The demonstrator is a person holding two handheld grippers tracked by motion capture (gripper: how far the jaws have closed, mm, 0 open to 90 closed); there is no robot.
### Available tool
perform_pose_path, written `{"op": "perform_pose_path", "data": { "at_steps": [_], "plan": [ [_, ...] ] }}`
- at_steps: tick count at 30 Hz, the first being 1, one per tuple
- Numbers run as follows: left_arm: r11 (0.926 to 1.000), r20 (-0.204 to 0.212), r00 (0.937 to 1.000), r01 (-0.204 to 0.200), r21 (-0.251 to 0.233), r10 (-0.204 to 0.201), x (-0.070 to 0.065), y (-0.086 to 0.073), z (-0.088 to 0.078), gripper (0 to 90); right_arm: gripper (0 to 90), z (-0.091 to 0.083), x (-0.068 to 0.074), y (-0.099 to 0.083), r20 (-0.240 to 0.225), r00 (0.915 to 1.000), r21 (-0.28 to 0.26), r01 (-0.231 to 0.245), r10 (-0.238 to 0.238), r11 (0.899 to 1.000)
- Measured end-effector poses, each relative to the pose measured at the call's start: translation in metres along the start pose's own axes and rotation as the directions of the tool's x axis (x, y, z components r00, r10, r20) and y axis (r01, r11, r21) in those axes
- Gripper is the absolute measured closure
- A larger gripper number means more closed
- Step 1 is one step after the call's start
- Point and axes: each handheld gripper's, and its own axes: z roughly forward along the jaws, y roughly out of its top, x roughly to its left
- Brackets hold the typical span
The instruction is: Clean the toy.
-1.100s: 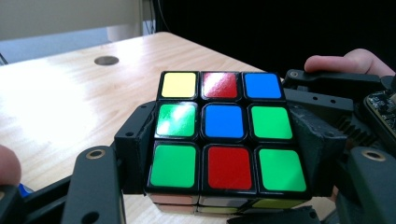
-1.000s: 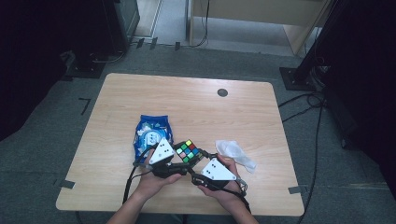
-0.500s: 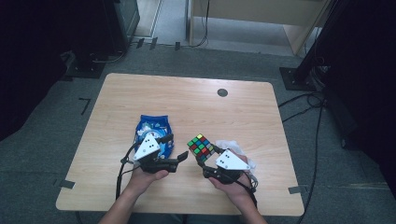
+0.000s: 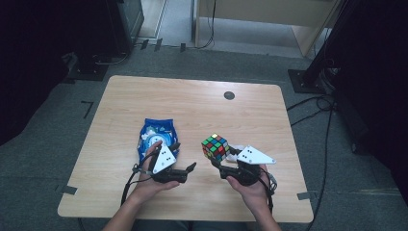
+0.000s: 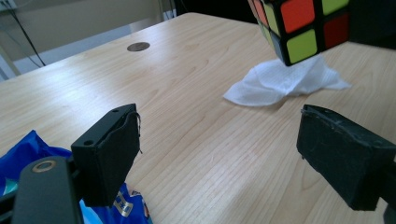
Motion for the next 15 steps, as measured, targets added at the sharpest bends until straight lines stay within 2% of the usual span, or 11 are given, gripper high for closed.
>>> {"op": "perform_pose_path", "data": {
  "at_steps": [4, 6, 10, 15],
  "plan": [
    [0.997, -0.046, 0.9959, -0.078, 0.005, 0.078, -0.008, -0.001, 0.001, 14.3, 34.7, 0.0, 0.001, 0.003, -0.037, 0.9987, 0.015, -0.034, 0.035, 0.999],
    [0.9953, -0.047, 0.9942, -0.096, 0.004, 0.096, -0.011, 0.0, 0.001, 14.3, 34.6, 0.0, 0.003, 0.004, -0.047, 0.9977, 0.019, -0.048, 0.049, 0.999],
    [0.9937, -0.048, 0.9925, -0.112, 0.003, 0.112, -0.012, 0.0, 0.002, 14.3, 34.7, 0.001, 0.005, 0.005, -0.078, 0.9942, 0.028, -0.072, 0.074, 0.997],
    [0.9929, -0.048, 0.9918, -0.118, -0.004, 0.118, -0.013, 0.001, 0.001, 14.6, 34.7, 0.004, 0.008, 0.005, -0.094, 0.9917, 0.043, -0.084, 0.088, 0.996]
  ]
}}
